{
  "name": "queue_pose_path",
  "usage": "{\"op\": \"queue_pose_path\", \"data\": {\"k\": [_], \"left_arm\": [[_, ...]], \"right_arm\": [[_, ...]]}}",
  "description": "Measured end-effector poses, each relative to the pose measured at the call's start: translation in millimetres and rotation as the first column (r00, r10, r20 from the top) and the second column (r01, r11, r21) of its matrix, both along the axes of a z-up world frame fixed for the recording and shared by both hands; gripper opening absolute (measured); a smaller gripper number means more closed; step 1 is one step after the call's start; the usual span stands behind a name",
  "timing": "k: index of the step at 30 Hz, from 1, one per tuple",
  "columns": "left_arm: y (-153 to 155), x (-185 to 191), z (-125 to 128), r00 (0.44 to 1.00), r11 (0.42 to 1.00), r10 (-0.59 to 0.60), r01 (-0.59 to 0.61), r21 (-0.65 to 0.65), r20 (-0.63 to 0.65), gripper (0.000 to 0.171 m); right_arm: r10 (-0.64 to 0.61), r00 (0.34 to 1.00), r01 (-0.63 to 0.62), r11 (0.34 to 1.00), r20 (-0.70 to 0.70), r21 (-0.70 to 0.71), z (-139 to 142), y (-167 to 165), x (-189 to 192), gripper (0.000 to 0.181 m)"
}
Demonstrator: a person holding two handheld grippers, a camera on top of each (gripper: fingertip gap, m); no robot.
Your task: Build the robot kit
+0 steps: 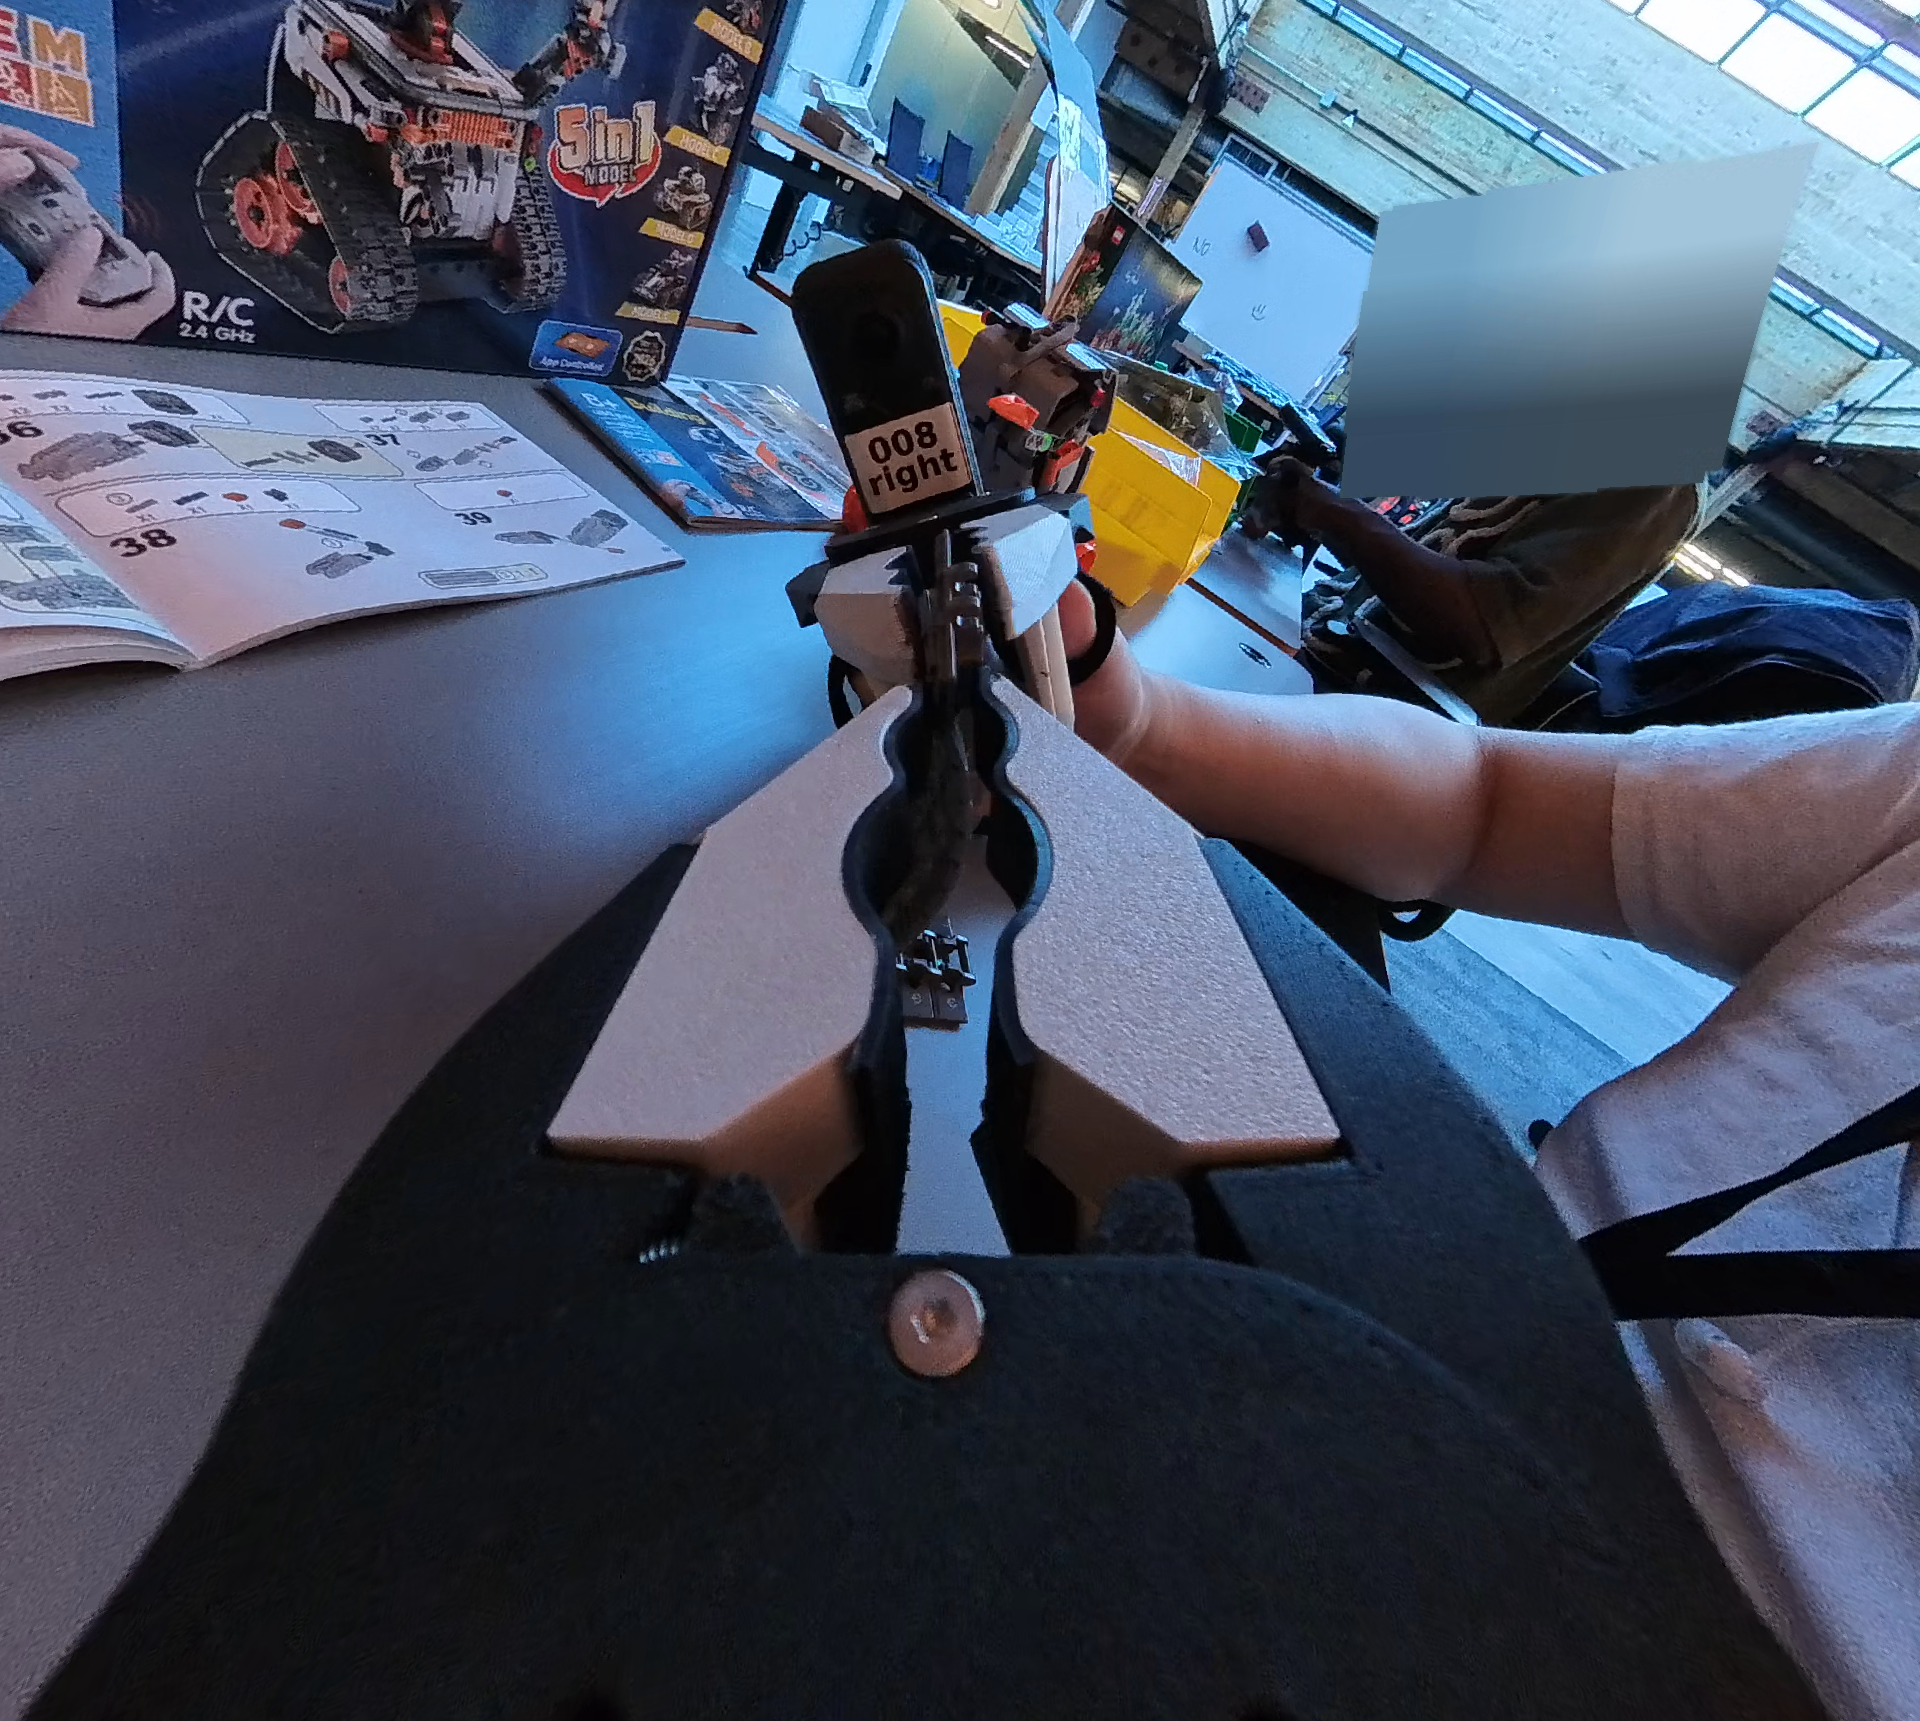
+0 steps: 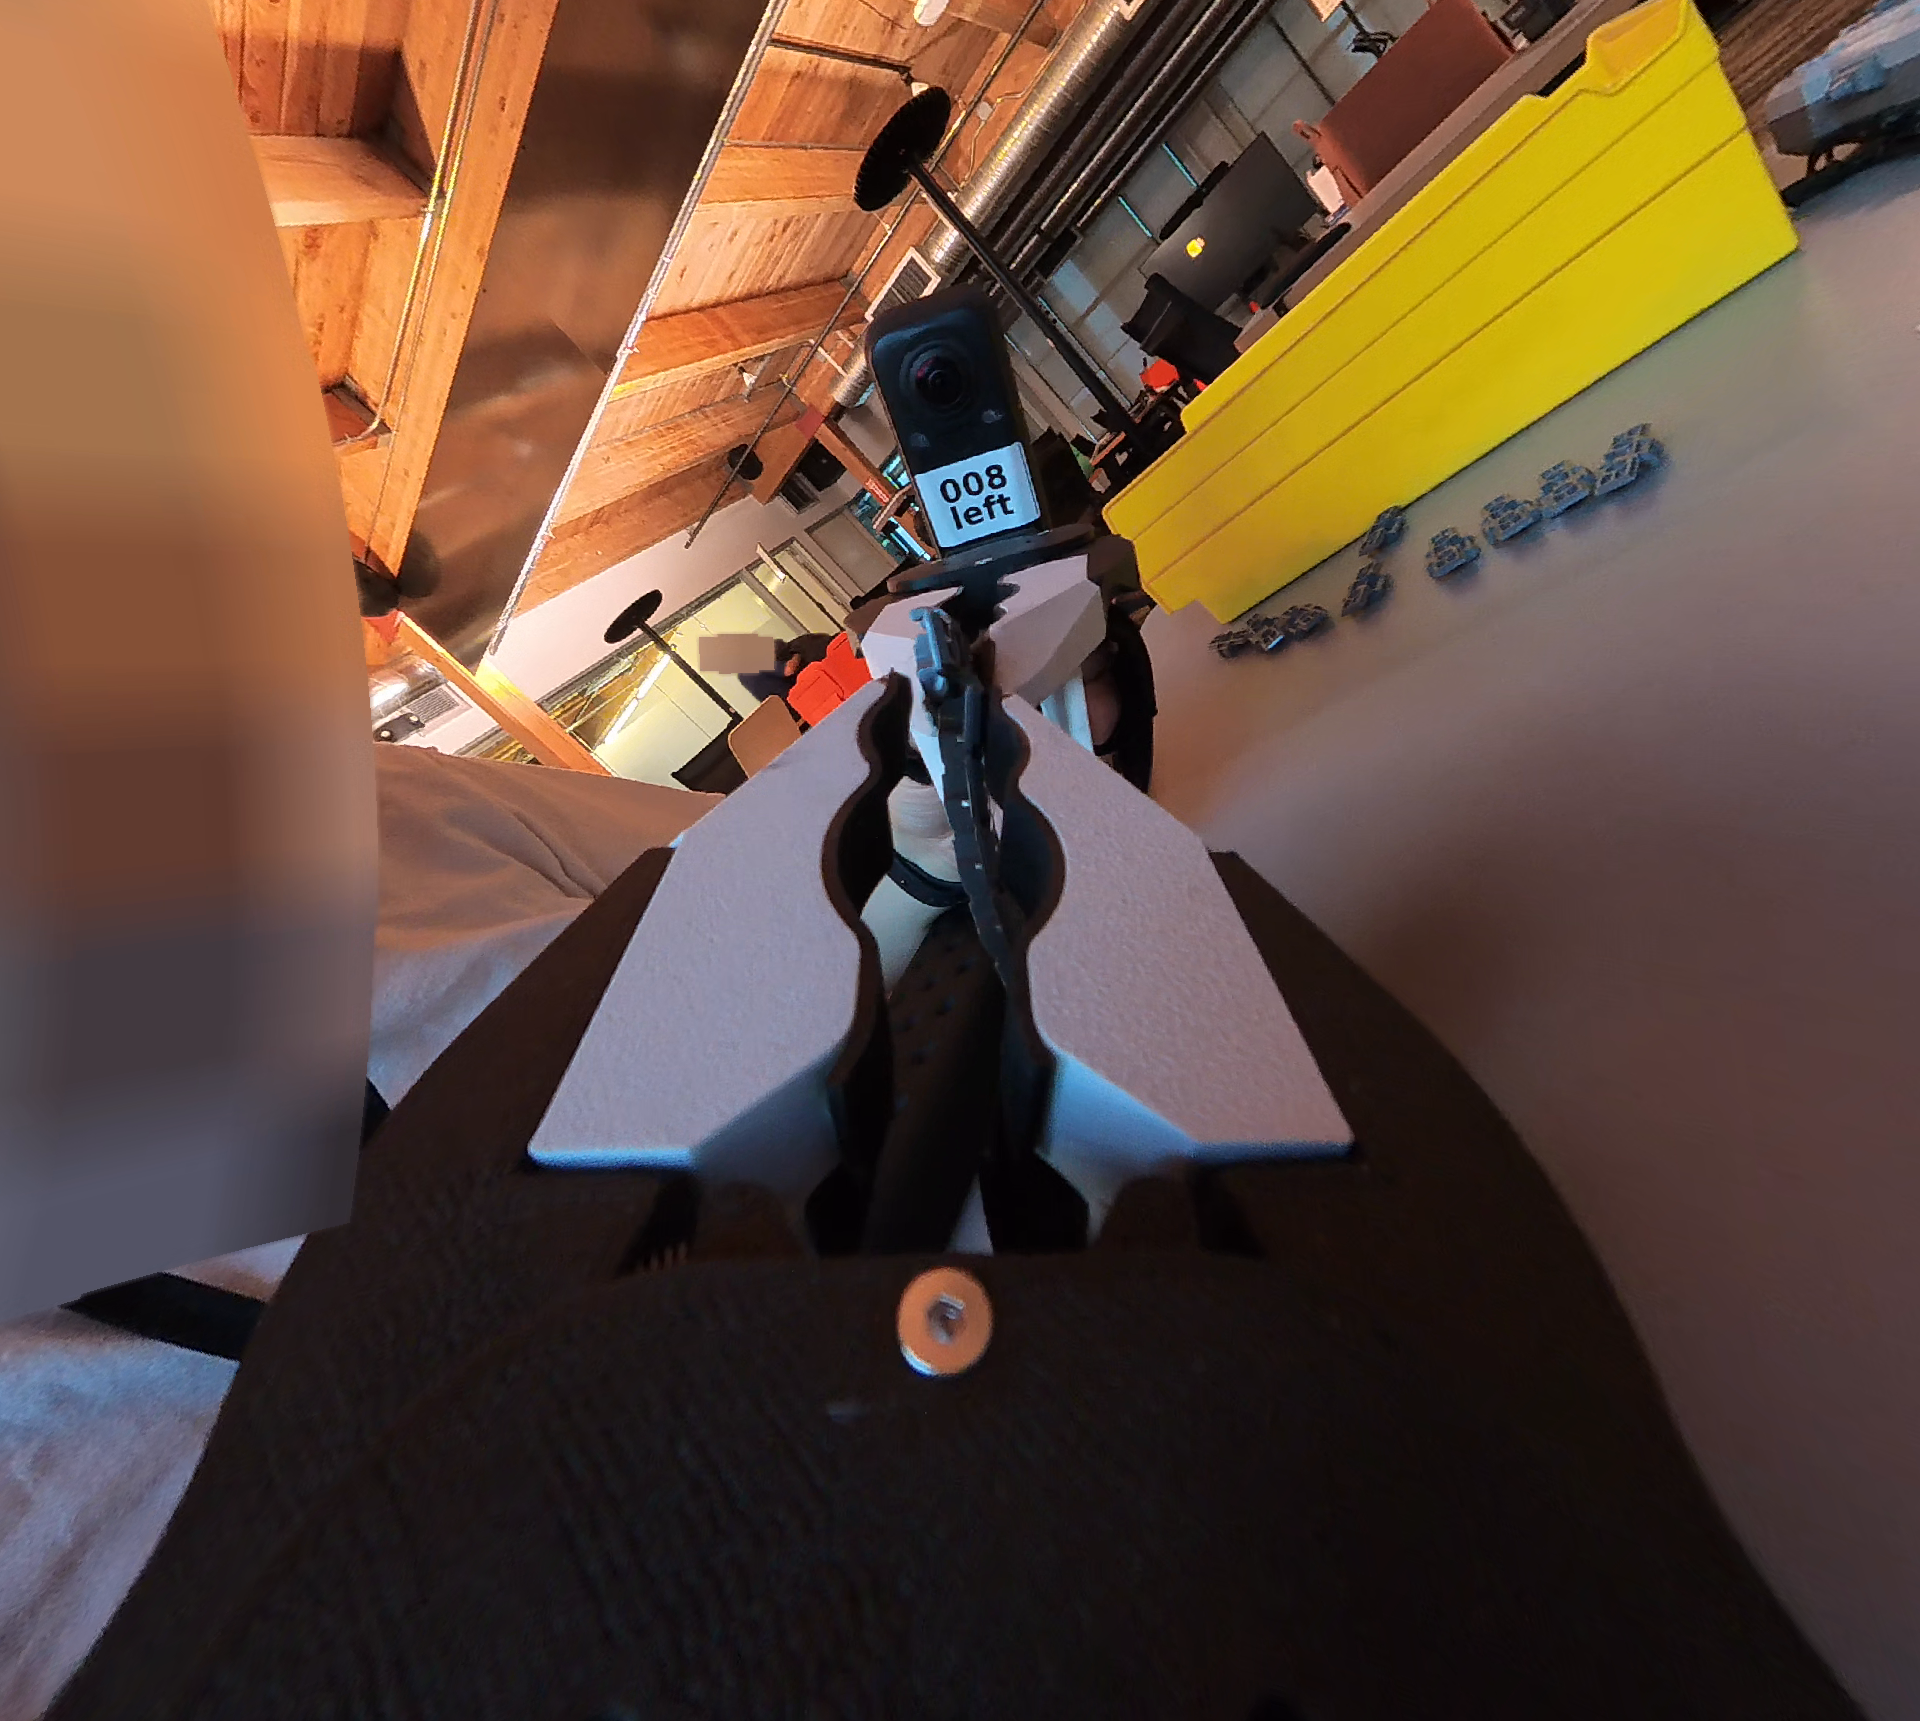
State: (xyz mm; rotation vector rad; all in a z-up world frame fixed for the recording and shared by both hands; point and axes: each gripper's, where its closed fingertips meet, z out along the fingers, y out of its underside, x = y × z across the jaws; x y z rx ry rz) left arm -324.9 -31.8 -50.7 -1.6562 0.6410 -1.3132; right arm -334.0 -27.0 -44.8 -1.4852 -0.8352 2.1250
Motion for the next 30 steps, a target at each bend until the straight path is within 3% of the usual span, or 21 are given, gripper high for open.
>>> {"op": "queue_pose_path", "data": {"k": [21, 30], "left_arm": [[-10.4, 2.7, 13.2, 0.999, 0.997, -0.03, 0.027, 0.073, 0.042, 0.005], [-9.1, 0.3, 10.2, 1.0, 0.992, 0.003, 0.0, 0.129, -0.022, 0.005]], "right_arm": [[-0.025, 0.999, 0.028, 0.99, -0.024, 0.14, 12.3, -10.7, 2.1, 0.005], [-0.036, 0.999, 0.036, 0.991, -0.008, 0.13, 9.4, -9.7, -0.7, 0.005]]}}
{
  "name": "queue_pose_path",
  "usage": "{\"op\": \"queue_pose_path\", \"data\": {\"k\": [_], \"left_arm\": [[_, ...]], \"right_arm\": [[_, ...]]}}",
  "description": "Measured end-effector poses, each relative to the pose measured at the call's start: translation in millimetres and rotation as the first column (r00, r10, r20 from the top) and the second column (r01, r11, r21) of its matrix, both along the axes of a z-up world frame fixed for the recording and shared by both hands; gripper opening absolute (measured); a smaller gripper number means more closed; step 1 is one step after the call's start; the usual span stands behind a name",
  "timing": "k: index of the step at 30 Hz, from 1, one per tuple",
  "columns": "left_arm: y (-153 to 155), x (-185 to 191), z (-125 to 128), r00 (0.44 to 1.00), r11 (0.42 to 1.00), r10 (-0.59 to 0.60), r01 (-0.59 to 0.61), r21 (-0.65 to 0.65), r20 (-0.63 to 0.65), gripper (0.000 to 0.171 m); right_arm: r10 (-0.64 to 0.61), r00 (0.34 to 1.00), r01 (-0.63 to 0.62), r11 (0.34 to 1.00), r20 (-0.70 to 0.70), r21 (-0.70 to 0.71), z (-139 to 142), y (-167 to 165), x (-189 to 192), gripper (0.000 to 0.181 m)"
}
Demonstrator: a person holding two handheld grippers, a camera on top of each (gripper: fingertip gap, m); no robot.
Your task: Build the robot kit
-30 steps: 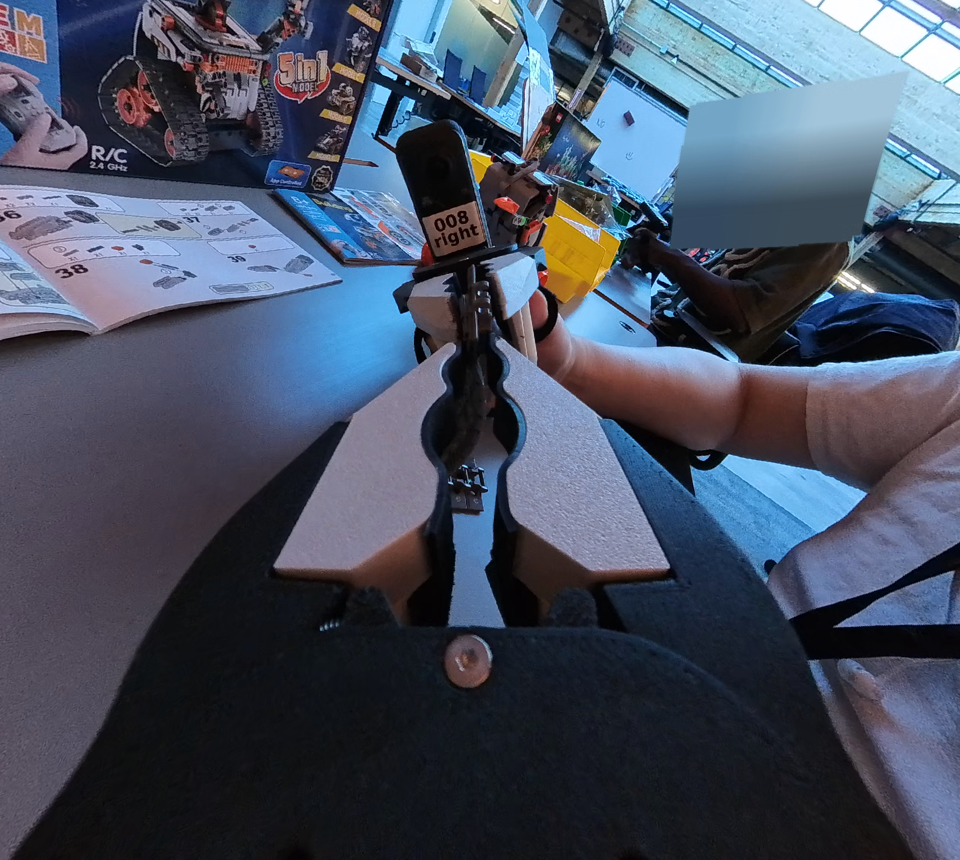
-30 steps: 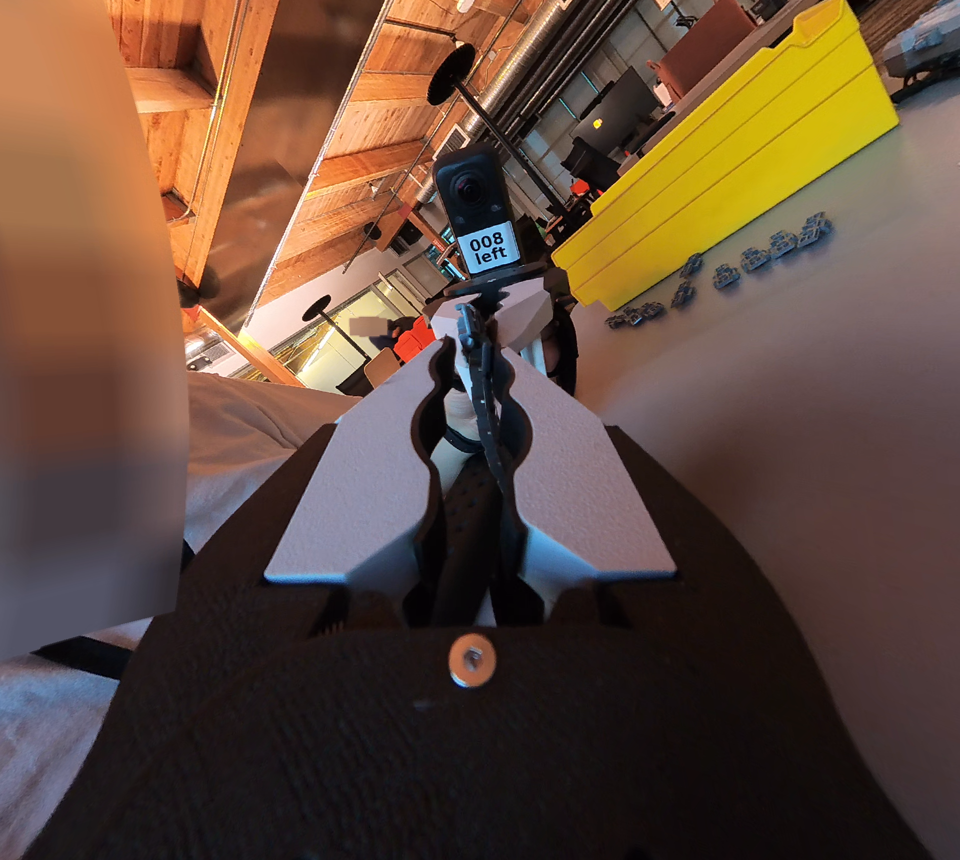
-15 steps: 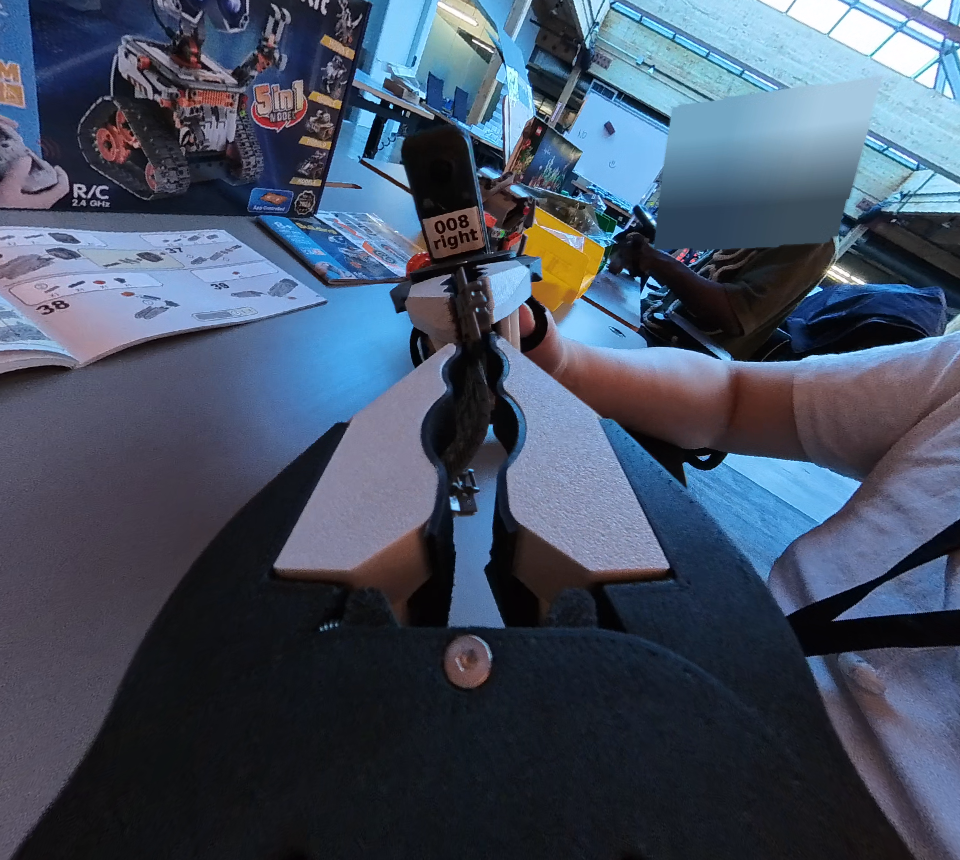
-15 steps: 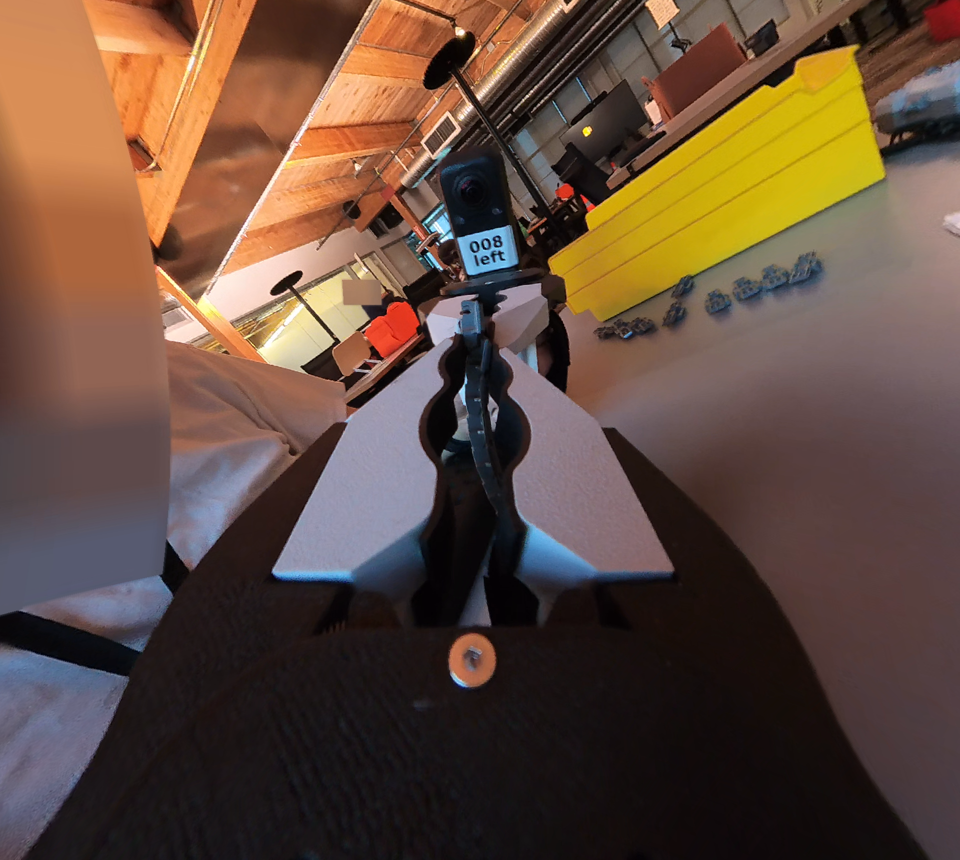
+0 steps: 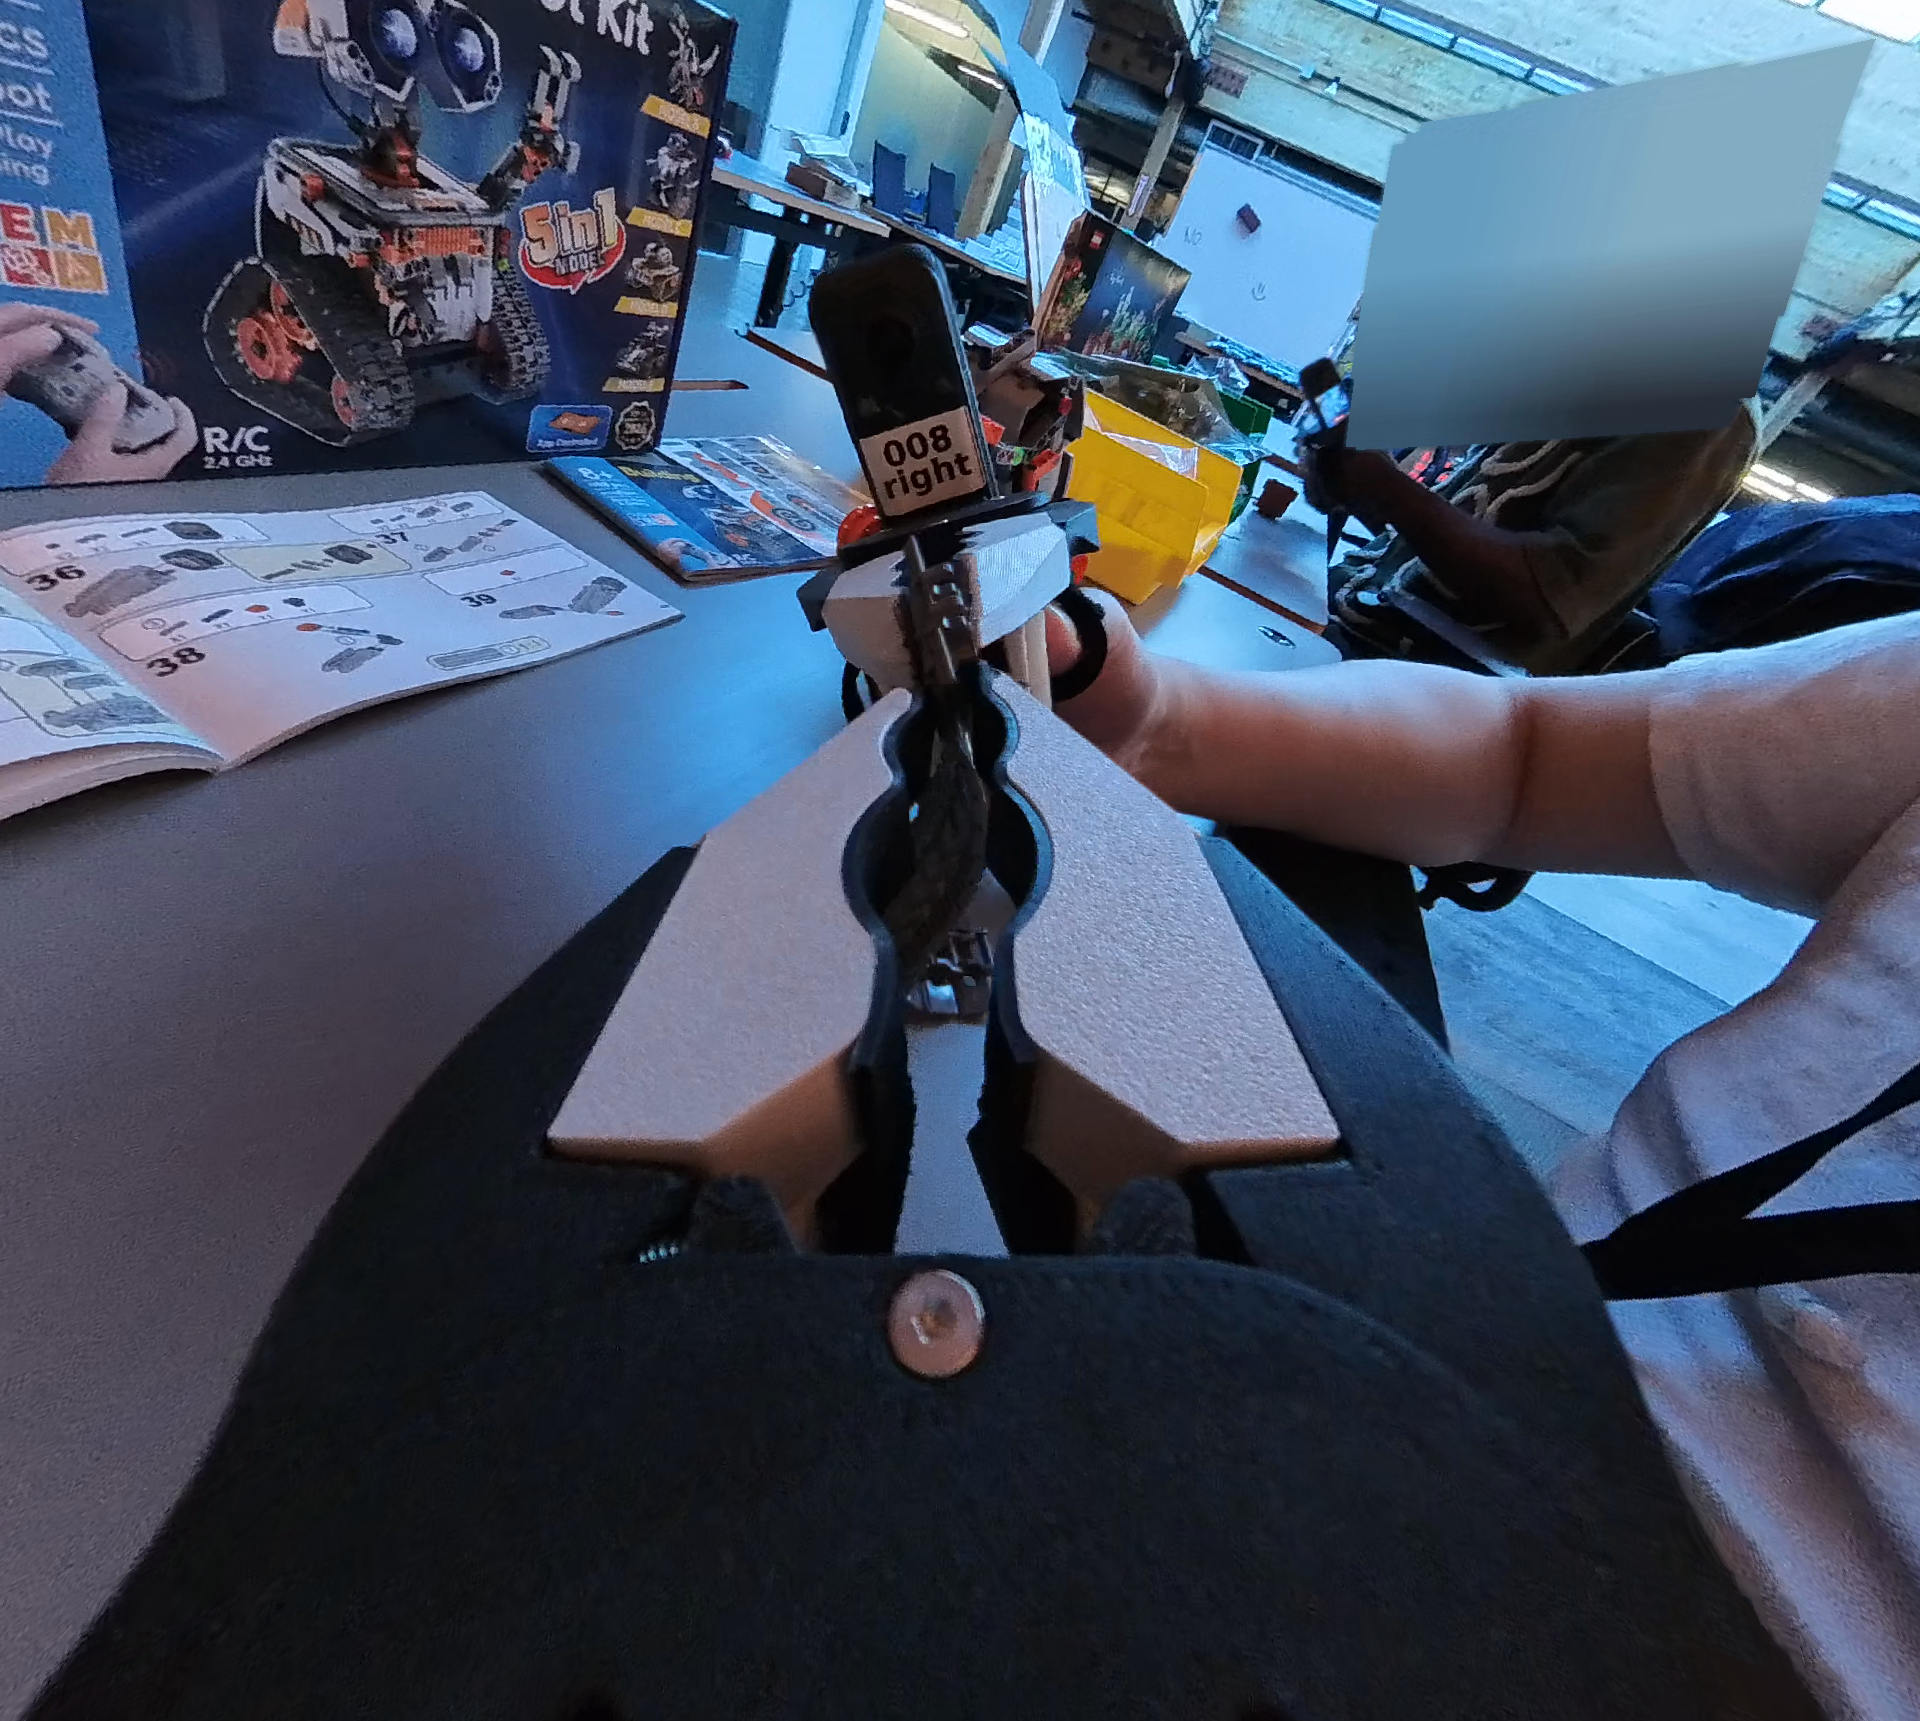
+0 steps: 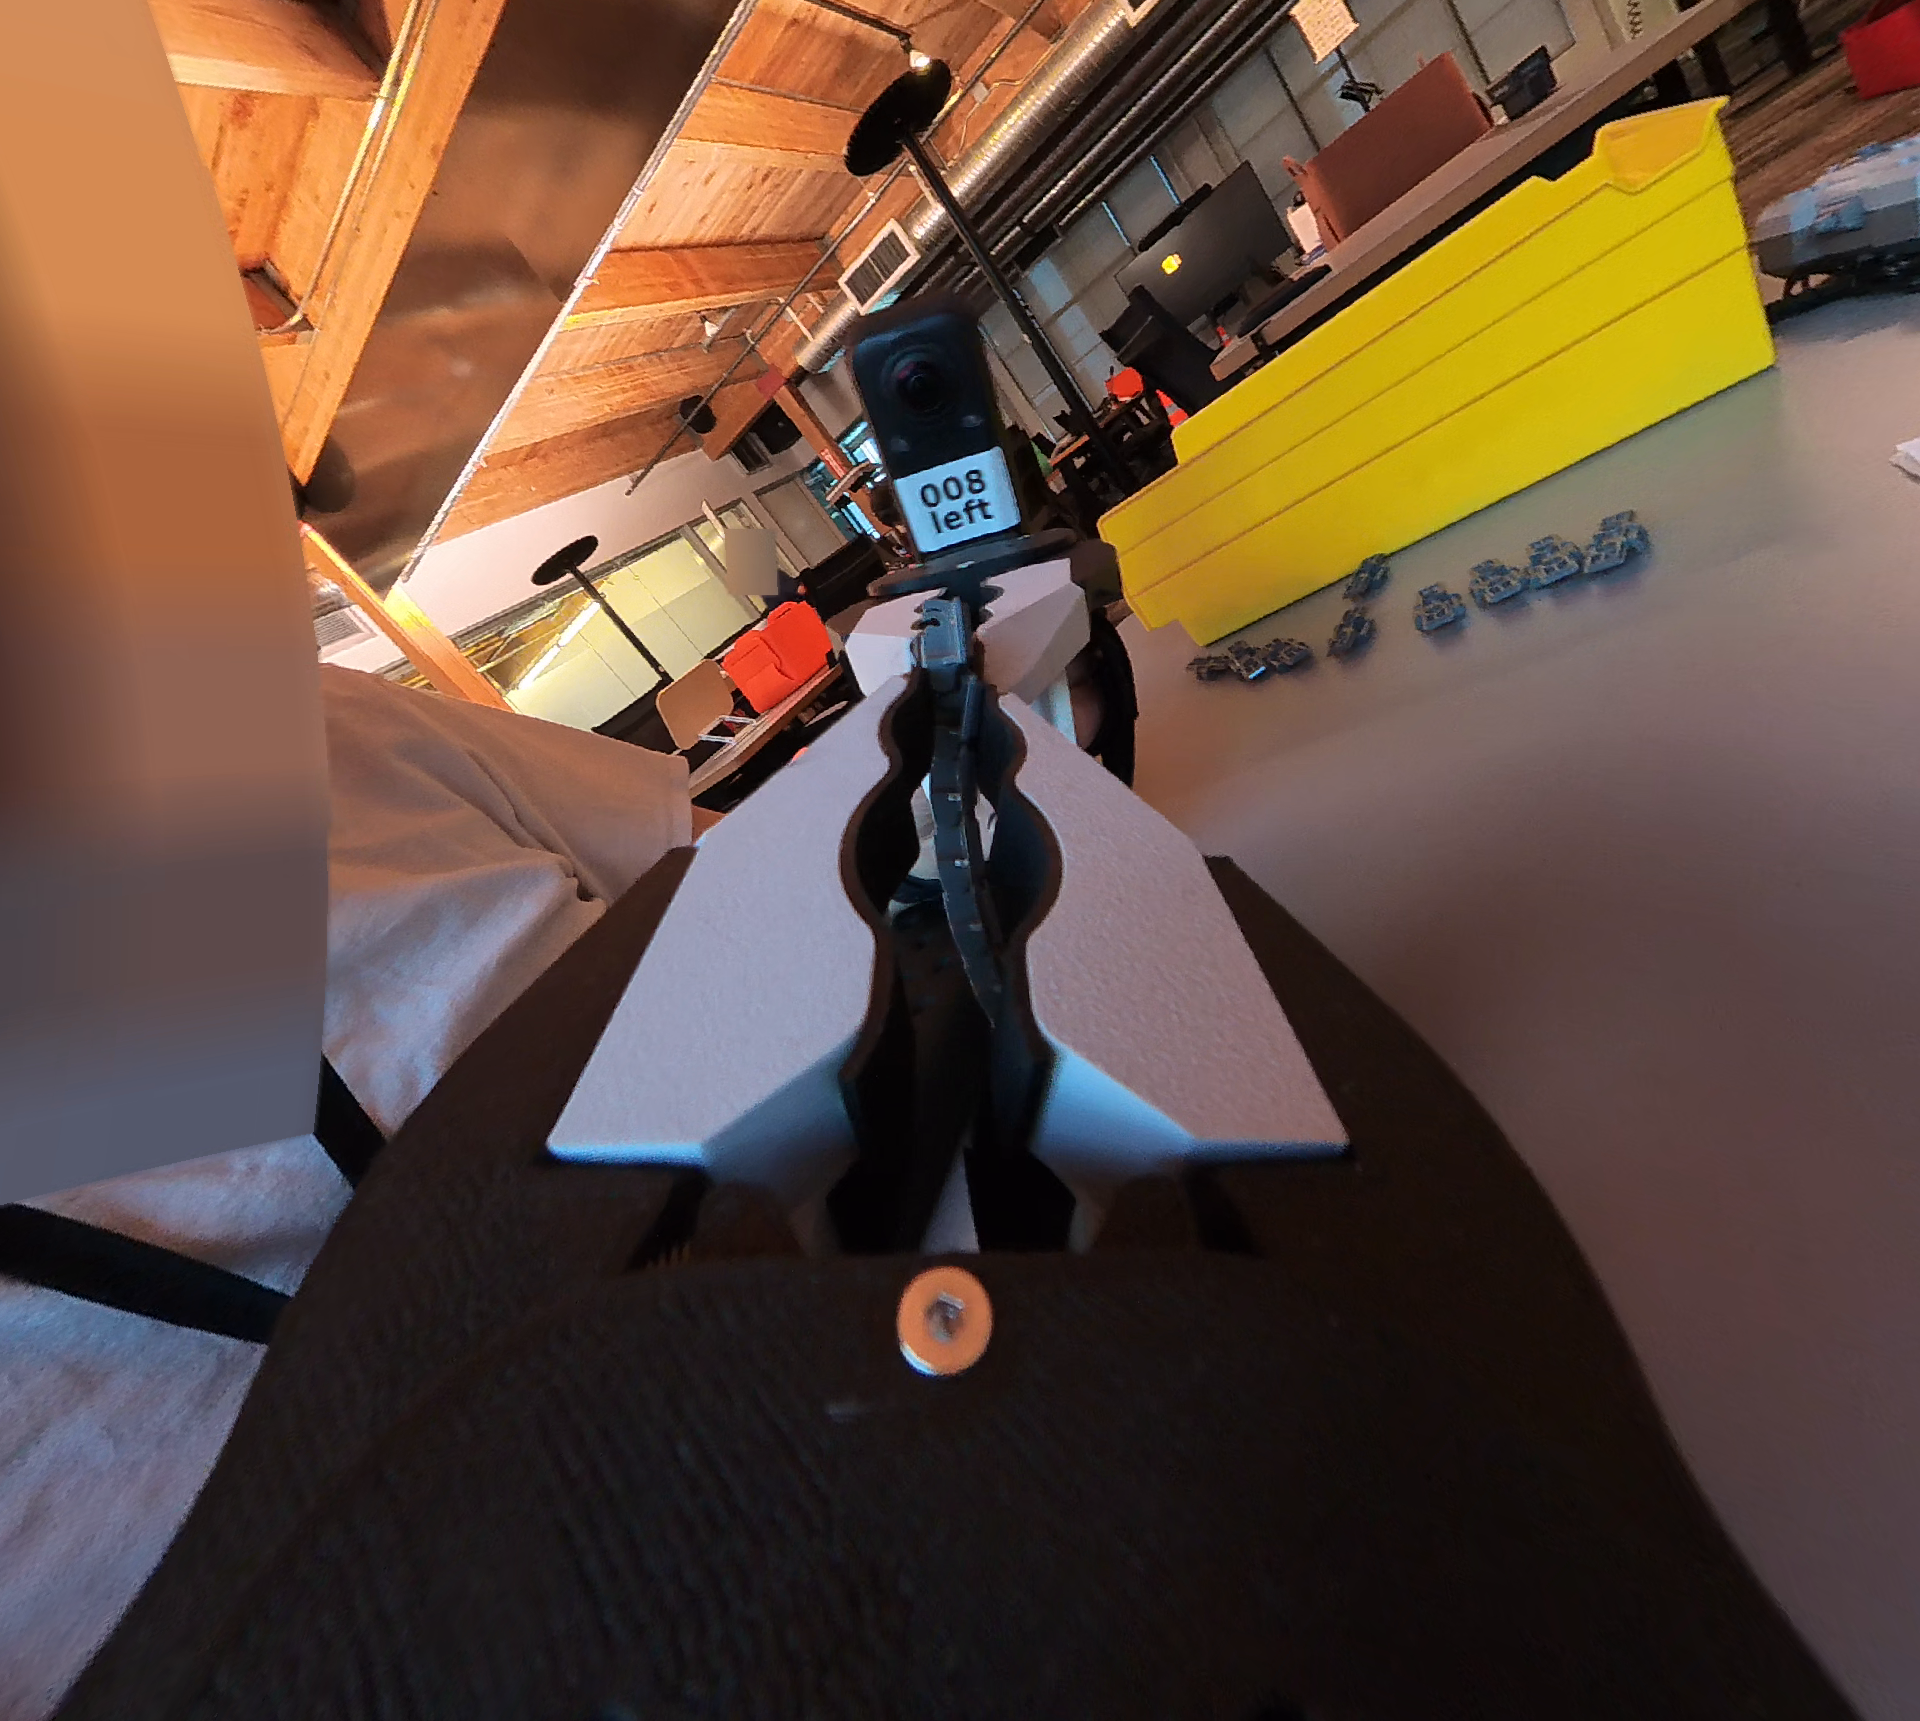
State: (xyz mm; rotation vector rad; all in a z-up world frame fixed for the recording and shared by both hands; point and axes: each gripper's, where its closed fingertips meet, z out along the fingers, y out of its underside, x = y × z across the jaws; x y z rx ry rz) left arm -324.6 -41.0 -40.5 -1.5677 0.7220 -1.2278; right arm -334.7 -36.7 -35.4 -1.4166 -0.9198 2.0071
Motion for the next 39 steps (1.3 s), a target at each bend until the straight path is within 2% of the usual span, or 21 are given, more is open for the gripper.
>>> {"op": "queue_pose_path", "data": {"k": [5, 8, 12, 17, 27, 30, 39], "left_arm": [[3.5, -1.2, -1.7, 0.998, 0.998, 0.046, -0.044, 0.047, -0.051, 0.005], [6.8, -0.5, -6.9, 0.997, 0.999, 0.039, -0.037, 0.024, -0.067, 0.006], [3.7, 0.9, -3.7, 1.0, 0.998, -0.02, 0.02, -0.055, 0.012, 0.01], [2.8, -3.6, 3.1, 0.998, 0.998, -0.029, 0.033, -0.055, 0.059, 0.014], [3.7, -2.1, -20.2, 0.987, 1.0, -0.025, 0.027, 0.008, -0.161, 0.005], [4.4, -2.4, -19.0, 0.985, 0.999, -0.004, 0.011, 0.036, -0.173, 0.005], [6.0, -3.9, -22.1, 0.981, 0.999, 0.008, -0.001, 0.036, -0.192, 0.005]], "right_arm": [[-0.013, 1.0, 0.013, 1.0, 0.006, -0.008, -1.8, 2.7, -1.4, 0.004], [-0.03, 0.999, 0.028, 0.998, 0.034, 0.065, -6.3, 5.4, -1.2, 0.006], [-0.043, 0.998, 0.037, 0.991, 0.044, 0.129, -6.3, 3.5, 0.8, 0.006], [-0.052, 0.995, 0.038, 0.985, 0.08, 0.168, -12.3, 2.4, 1.6, 0.005], [-0.015, 0.985, -0.016, 0.983, 0.171, 0.181, -32.0, -2.7, -3.9, 0.006], [0.008, 0.987, -0.031, 0.99, 0.162, 0.14, -31.7, -2.6, -4.2, 0.006], [-0.007, 0.98, -0.03, 0.982, 0.197, 0.185, -37.4, -2.4, -6.1, 0.007]]}}
